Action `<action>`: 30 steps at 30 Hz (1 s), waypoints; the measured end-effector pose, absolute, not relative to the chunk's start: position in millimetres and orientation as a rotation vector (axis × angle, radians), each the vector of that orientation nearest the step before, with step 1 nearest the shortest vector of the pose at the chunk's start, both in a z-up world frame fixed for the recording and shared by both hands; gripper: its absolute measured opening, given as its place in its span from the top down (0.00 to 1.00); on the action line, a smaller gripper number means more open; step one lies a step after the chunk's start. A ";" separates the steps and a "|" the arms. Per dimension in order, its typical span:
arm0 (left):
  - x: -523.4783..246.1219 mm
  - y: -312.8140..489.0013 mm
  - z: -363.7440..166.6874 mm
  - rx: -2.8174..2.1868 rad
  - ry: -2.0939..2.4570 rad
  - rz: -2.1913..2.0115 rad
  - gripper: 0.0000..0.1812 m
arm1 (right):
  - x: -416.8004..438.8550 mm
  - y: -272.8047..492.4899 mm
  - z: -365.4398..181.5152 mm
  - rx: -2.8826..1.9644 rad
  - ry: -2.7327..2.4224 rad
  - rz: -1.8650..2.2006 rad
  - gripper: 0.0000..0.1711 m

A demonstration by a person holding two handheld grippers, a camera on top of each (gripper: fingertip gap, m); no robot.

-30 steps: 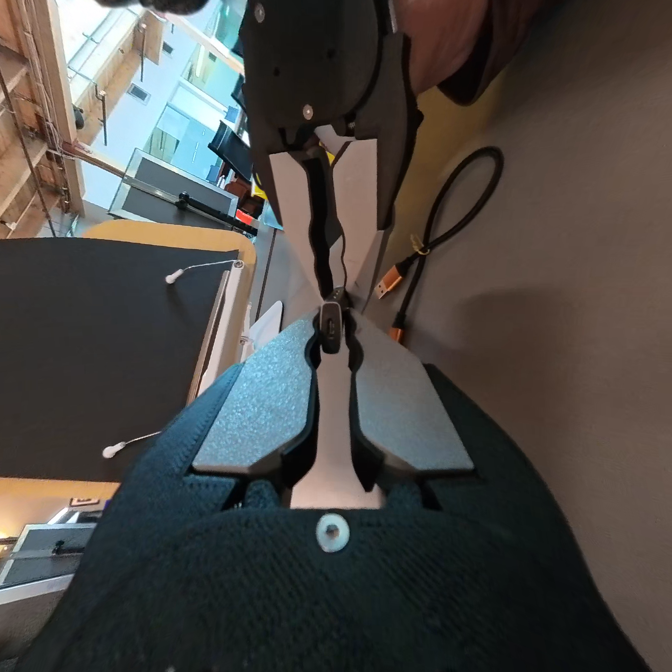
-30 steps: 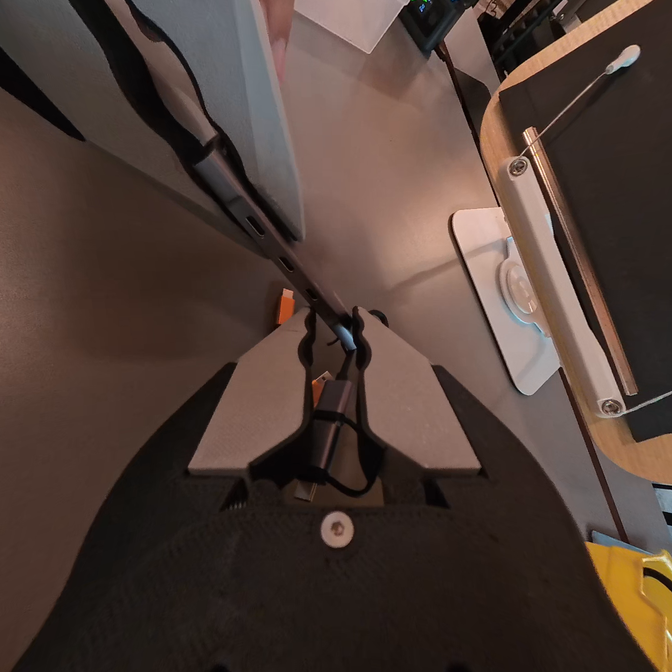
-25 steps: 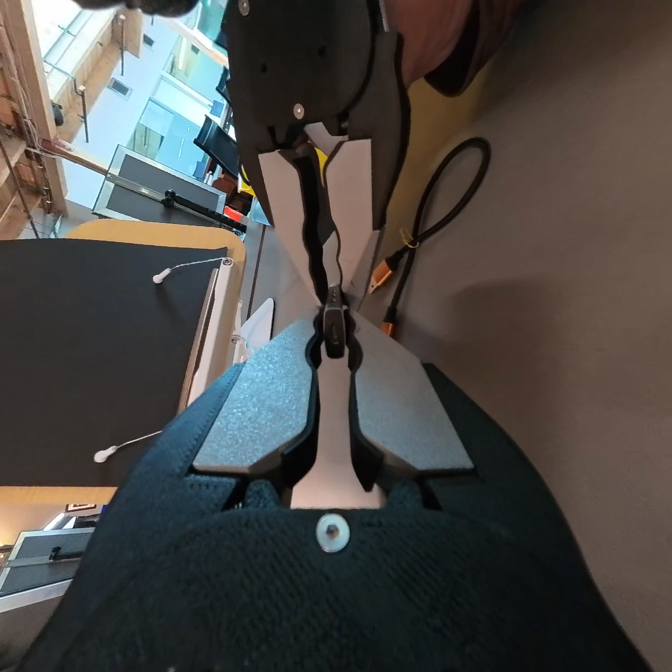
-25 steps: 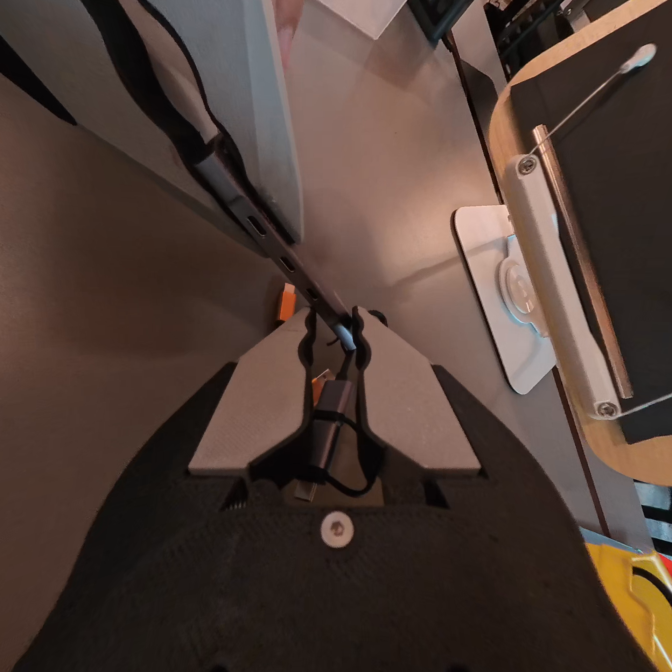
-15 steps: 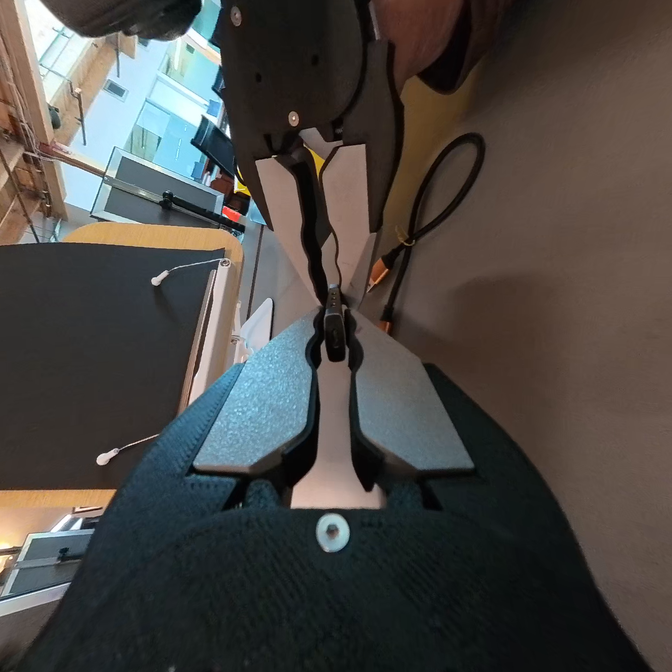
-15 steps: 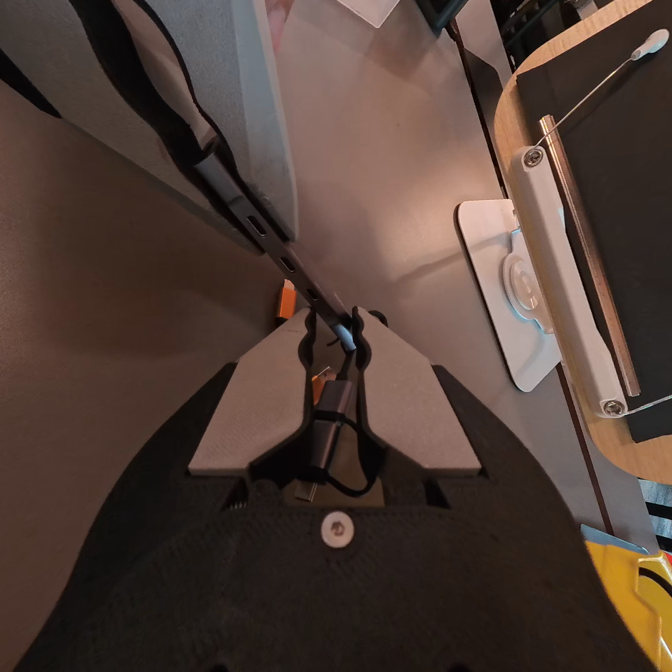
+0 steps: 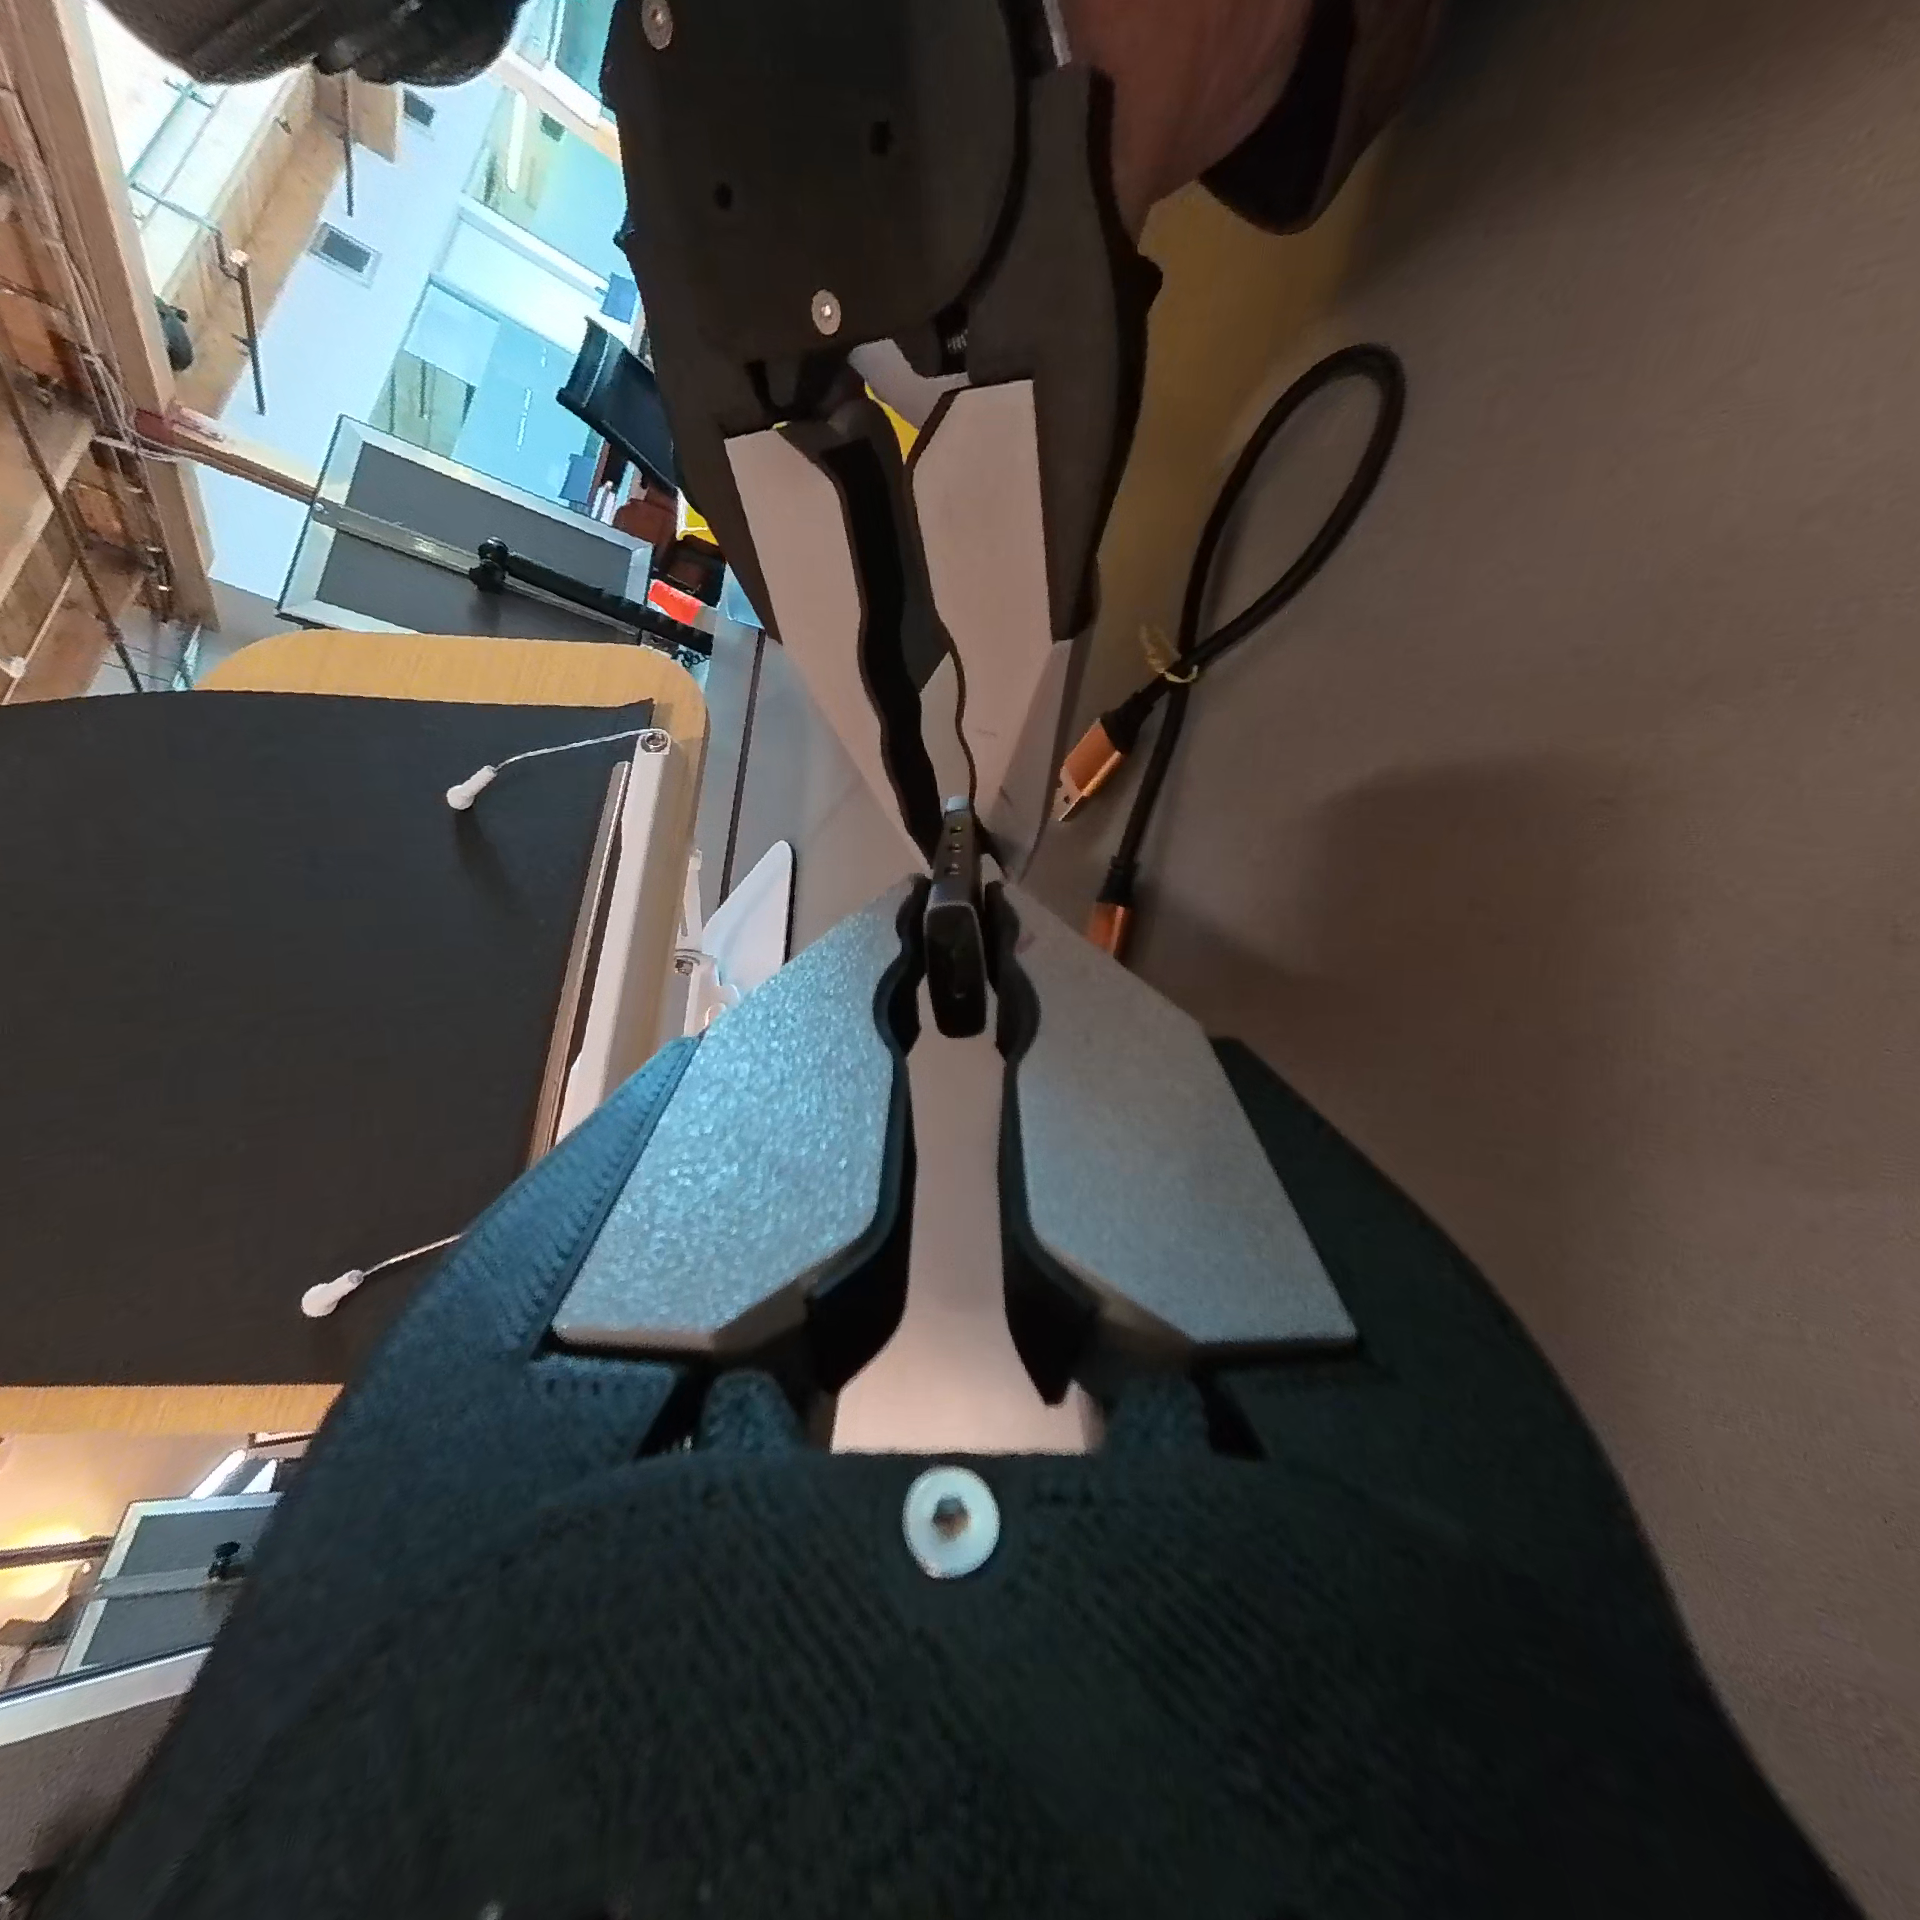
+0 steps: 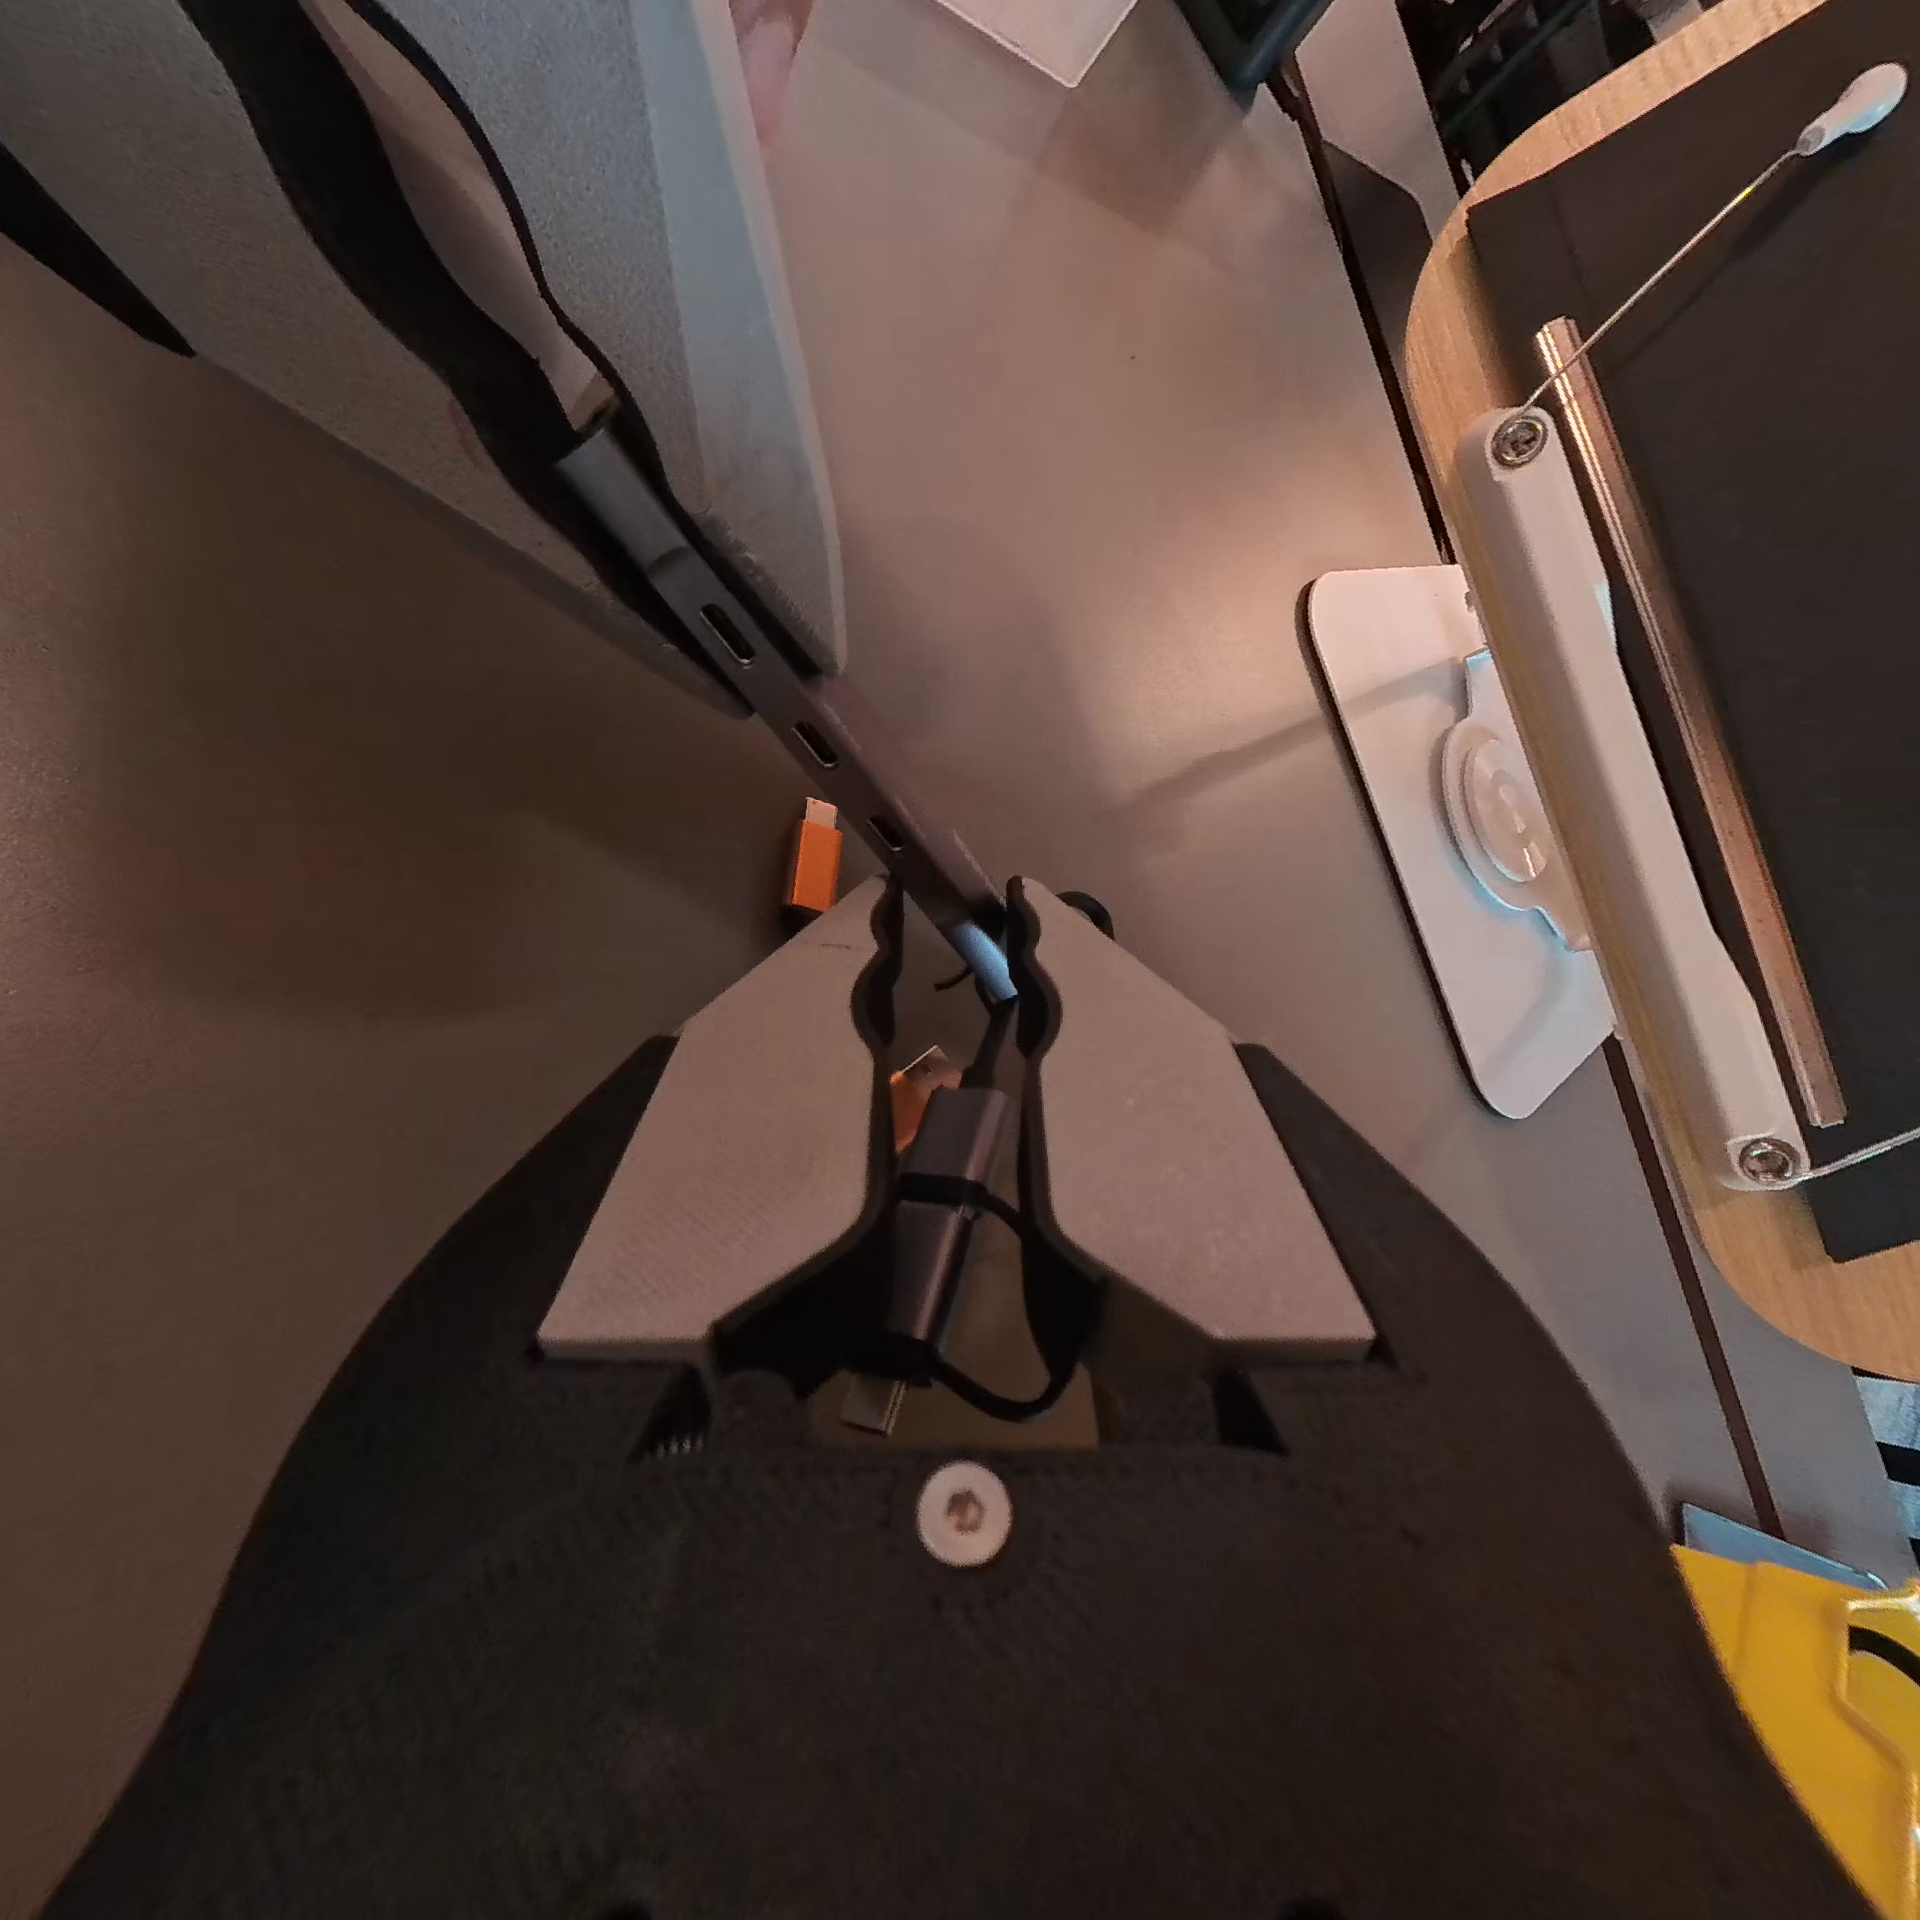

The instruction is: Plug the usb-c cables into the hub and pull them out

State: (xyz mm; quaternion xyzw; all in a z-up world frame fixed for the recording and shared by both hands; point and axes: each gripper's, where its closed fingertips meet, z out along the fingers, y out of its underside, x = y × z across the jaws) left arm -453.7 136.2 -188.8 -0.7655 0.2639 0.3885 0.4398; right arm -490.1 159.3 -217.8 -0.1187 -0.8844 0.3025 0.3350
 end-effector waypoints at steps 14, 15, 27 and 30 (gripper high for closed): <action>-454.7 134.7 -180.7 -1.982 0.616 0.900 0.96 | -488.1 158.1 -210.5 -0.399 -2.329 0.927 0.88; -454.9 134.7 -180.2 -1.979 0.618 0.907 0.96 | -488.3 158.4 -210.0 -0.407 -2.331 0.937 0.87; -482.5 125.9 -192.2 -2.034 0.584 1.012 0.96 | -481.5 157.8 -187.0 -0.477 -2.325 1.163 0.91; -491.1 122.8 -189.7 -2.025 0.573 1.089 0.96 | -475.1 154.5 -198.1 -0.518 -2.424 1.193 0.90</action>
